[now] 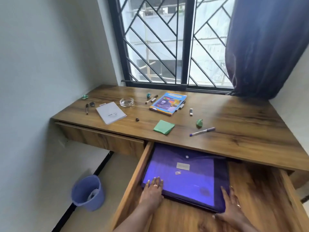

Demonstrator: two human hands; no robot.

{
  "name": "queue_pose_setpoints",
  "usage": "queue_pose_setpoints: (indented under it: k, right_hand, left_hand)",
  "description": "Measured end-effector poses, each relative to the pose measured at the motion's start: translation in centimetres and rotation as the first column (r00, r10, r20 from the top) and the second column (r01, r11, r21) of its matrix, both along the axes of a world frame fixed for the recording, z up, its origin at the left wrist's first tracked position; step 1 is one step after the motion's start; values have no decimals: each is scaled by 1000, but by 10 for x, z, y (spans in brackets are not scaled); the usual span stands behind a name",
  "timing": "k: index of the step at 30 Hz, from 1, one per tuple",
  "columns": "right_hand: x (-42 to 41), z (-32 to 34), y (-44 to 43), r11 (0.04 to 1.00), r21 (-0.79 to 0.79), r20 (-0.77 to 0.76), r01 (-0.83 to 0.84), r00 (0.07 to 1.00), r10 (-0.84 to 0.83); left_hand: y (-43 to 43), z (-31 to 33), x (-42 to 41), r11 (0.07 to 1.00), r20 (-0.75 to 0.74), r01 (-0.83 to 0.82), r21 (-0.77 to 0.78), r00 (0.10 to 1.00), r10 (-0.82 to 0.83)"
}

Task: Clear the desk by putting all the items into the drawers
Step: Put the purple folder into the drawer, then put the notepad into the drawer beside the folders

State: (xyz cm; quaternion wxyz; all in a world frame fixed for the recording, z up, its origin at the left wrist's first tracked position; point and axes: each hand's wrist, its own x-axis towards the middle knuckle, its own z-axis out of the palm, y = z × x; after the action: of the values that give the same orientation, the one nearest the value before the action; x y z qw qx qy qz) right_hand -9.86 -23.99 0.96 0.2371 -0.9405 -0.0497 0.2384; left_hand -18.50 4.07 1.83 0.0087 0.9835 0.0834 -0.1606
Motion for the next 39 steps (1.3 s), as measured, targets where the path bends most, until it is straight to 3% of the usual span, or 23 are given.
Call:
queue_pose_setpoints:
  k: [3,5,8,11,14,18,25,32,39]
  right_hand:
    - [-21,7,38,993,-71,150,94,985,-82]
    - [-36,18,80,996,-81,214,40,977,-22]
    - [-52,27,156,990,-98,269,-102,955,125]
    - [-77,45,229,978,-1,310,-209,930,199]
    - [-98,52,289,944,46,340,-326,894,292]
    - [-109,62,350,905,45,368,-424,849,380]
    - [-68,85,426,893,58,360,-446,844,398]
    - [13,104,497,951,70,331,-301,906,262]
    - [110,100,556,963,168,318,-212,936,151]
  left_hand:
    - [36,21,-14,987,226,149,-55,965,-133]
    - [64,41,-29,973,215,178,-149,966,-143]
    - [119,56,-51,974,311,98,-202,950,-31]
    - [162,62,-75,986,392,-32,-161,915,94]
    - [196,73,-102,974,338,-158,-160,919,204]
    - [238,82,-119,945,375,-263,-195,870,320]
    - [304,86,-116,874,256,-372,-313,853,454]
    - [368,89,-43,605,96,-523,-600,704,704]
    - [406,103,71,424,-17,-528,-736,640,768]
